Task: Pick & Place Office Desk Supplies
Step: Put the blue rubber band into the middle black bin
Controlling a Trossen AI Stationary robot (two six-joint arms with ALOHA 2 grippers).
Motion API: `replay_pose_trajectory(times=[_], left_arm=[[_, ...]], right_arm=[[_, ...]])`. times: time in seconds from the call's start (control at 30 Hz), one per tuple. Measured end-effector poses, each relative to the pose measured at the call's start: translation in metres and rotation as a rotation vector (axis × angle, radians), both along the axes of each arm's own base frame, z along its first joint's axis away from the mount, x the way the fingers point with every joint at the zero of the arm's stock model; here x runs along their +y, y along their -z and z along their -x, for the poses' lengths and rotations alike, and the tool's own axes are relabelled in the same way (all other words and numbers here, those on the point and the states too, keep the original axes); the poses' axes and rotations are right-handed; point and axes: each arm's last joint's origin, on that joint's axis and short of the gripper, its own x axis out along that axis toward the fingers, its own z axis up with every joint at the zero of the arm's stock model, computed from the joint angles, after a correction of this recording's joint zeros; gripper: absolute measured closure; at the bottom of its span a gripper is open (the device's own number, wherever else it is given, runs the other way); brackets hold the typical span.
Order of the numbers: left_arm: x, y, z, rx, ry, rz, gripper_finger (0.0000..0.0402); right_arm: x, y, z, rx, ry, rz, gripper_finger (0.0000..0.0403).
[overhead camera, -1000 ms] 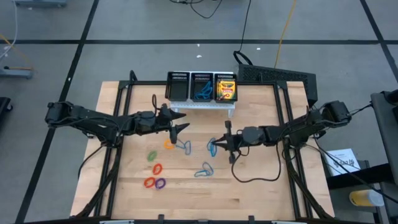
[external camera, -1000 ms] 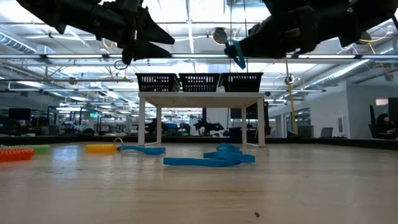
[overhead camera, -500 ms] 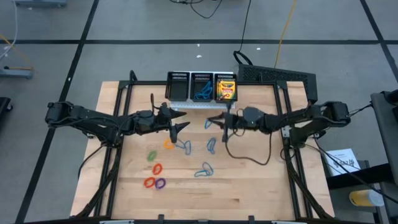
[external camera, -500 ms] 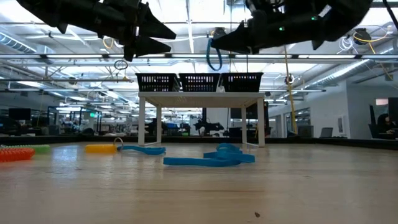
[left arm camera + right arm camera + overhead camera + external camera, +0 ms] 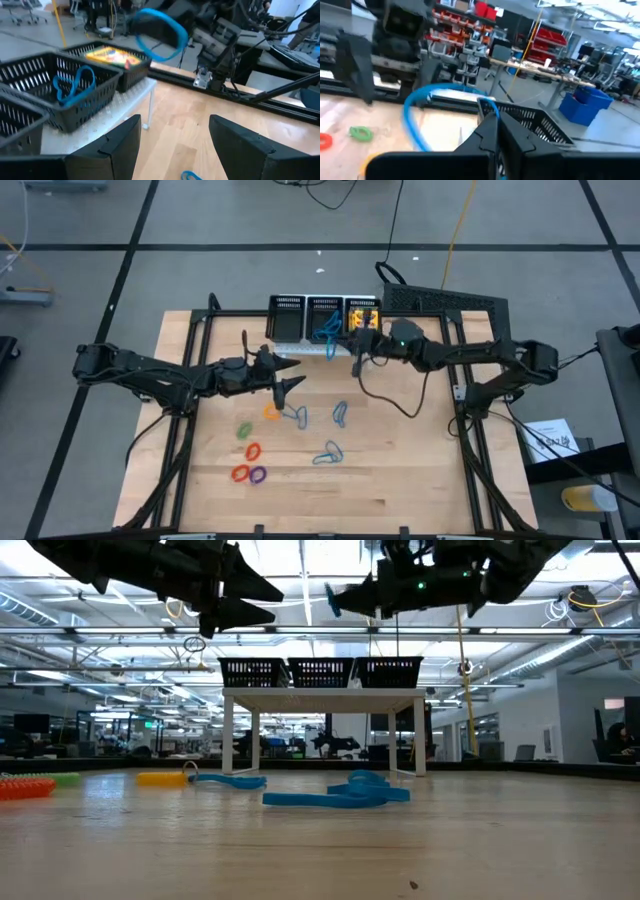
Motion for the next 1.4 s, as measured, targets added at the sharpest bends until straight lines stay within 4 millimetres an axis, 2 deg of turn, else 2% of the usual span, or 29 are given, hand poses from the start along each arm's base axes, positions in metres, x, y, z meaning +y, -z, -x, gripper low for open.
replay_pose_trajectory(times=[0.23, 0.33, 0.47, 0.63, 0.8, 0.9, 1.2, 1.4], left_arm=[[0.001, -0.006, 0.000, -0.038, 0.002, -0.070, 0.0158], [0.003, -0.013, 0.006, -0.041, -0.002, -0.108, 0.0158], [0.009, -0.029, 0.025, -0.061, -0.029, -0.135, 0.0158], [0.015, -0.055, 0.062, -0.111, -0.131, -0.173, 0.0158], [0.016, -0.060, 0.082, -0.104, -0.155, -0.148, 0.0158], [0.016, -0.059, 0.083, -0.098, -0.154, -0.126, 0.0158], [0.016, -0.051, 0.075, -0.054, -0.153, -0.100, 0.0158], [0.016, -0.047, 0.071, -0.033, -0.152, -0.100, 0.0158]], right_arm=[[-0.028, -0.004, -0.013, 0.016, 0.058, -0.033, 0.0403], [-0.036, -0.007, -0.014, 0.016, 0.079, -0.036, 0.0403], [-0.046, -0.004, -0.010, 0.029, 0.112, -0.084, 0.0403], [-0.055, -0.002, -0.005, 0.047, 0.141, -0.096, 0.0403], [-0.058, 0.001, -0.006, 0.070, 0.149, -0.055, 0.0403], [-0.058, 0.006, -0.007, 0.090, 0.149, -0.061, 0.0403], [-0.059, 0.002, -0.006, 0.068, 0.154, -0.044, 0.0401], [-0.059, 0.003, -0.006, 0.070, 0.154, -0.044, 0.0373]])
